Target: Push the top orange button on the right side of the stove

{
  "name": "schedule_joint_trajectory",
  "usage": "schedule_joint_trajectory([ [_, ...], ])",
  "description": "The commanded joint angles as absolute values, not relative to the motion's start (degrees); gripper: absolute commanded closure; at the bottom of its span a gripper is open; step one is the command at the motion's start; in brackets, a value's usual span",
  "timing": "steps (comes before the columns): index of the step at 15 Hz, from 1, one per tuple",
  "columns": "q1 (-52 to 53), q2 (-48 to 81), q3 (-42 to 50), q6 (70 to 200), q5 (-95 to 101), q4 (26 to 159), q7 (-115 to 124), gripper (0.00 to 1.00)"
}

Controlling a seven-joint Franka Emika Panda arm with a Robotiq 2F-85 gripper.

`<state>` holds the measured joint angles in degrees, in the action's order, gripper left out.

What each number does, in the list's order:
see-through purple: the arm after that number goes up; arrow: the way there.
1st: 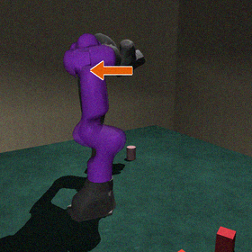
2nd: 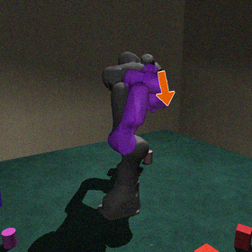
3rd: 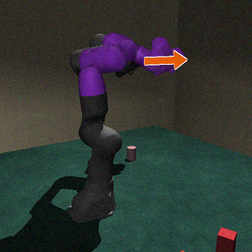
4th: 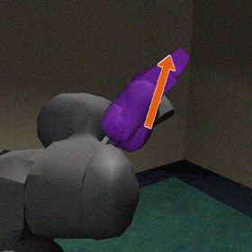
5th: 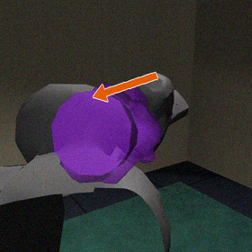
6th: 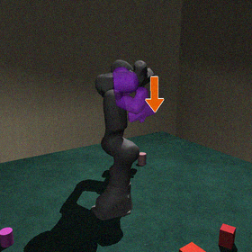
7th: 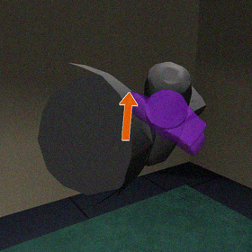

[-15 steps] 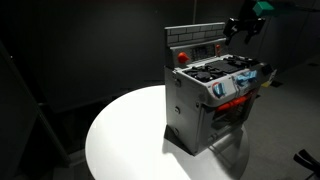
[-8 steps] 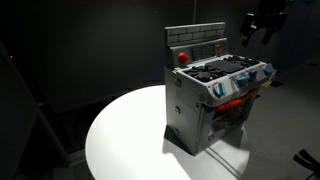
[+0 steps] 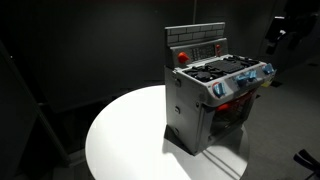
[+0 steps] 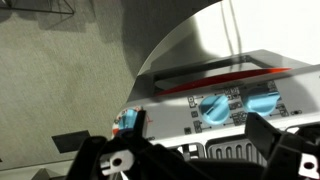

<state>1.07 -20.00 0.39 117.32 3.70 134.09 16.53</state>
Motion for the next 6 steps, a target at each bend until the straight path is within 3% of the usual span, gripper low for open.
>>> schedule_joint_trajectory([
  [1, -0.19, -20.76, -0.80, 117.02, 3.14, 134.93, 16.02, 0.00],
  [6, -0.35, -20.93, -1.07, 117.06, 3.17, 135.52, 16.04, 0.00],
])
